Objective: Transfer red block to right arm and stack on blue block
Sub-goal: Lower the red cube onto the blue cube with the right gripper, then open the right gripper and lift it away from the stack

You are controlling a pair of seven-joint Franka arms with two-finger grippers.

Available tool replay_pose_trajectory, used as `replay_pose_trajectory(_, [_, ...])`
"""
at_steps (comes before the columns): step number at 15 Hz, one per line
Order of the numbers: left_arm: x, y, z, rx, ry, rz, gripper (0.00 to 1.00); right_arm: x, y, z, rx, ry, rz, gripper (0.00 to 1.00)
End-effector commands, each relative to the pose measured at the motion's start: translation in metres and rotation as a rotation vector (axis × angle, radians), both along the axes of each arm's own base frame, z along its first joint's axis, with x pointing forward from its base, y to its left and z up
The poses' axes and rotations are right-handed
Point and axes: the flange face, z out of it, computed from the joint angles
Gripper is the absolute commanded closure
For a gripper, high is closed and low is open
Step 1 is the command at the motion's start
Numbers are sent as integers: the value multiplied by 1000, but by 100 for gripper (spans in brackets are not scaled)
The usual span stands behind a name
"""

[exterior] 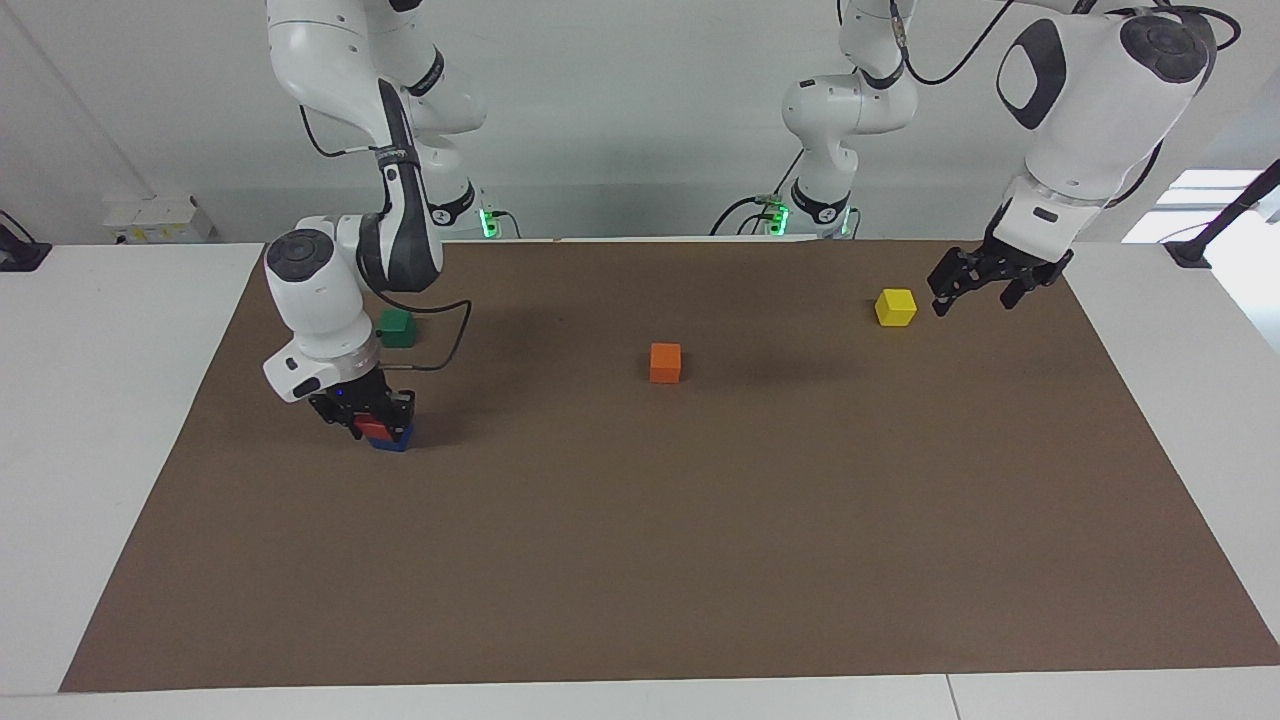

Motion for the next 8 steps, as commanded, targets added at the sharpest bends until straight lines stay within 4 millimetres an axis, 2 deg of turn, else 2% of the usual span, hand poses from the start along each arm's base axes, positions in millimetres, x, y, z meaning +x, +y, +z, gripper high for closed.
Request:
replay_pose_trajectory(1, [-1, 4, -1, 1, -8, 0, 0, -8, 1, 5, 16, -8, -16, 28])
replay_pose_trajectory(2, [-1, 4, -1, 1, -8, 0, 0, -8, 1, 4, 16, -5, -17, 20])
replay_pose_trajectory(3, [-1, 4, -1, 1, -8, 0, 0, -7, 1, 4, 16, -7, -17, 17])
replay_pose_trajectory(8, [-1, 4, -1, 1, -10, 0, 0, -5, 2, 7, 16, -13, -13, 17])
